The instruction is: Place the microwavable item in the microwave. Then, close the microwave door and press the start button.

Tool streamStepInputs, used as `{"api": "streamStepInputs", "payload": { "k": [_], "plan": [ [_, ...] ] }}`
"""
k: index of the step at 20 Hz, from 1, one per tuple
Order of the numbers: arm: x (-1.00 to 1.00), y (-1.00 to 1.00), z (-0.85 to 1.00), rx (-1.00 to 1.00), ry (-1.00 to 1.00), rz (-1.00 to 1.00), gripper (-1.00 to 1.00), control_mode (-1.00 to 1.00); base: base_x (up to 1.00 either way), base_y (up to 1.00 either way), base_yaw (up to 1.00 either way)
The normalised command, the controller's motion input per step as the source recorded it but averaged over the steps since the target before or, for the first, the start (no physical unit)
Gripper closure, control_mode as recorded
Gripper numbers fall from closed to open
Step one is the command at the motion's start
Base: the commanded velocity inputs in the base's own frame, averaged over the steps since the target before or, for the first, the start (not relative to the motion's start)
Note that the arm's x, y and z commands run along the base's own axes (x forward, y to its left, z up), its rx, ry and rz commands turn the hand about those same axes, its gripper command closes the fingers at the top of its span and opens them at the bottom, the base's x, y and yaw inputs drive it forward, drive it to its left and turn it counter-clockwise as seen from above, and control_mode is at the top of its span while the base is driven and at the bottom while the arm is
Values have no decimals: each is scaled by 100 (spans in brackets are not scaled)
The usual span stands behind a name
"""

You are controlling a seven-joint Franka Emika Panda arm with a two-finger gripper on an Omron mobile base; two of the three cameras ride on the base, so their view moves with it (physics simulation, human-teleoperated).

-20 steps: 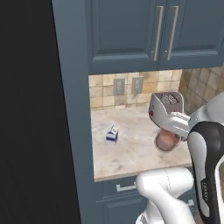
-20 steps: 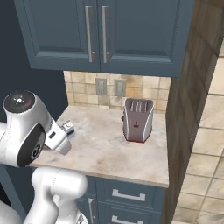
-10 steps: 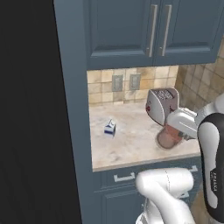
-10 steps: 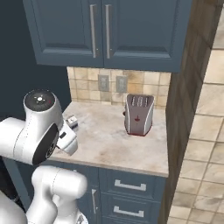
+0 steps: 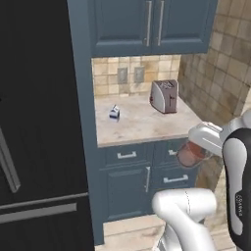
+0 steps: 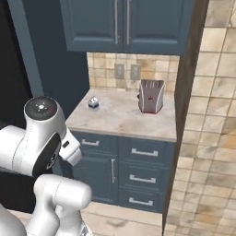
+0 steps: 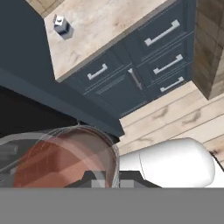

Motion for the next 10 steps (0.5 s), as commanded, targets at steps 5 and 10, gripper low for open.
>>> {"api": "streamStepInputs", "payload": {
  "k": [5, 10],
  "plan": [
    [0, 0, 0, 0, 0, 0, 100, 100, -79, 45, 0],
    [0, 0, 0, 0, 0, 0, 100, 100, -55, 58, 0]
  ]
}}
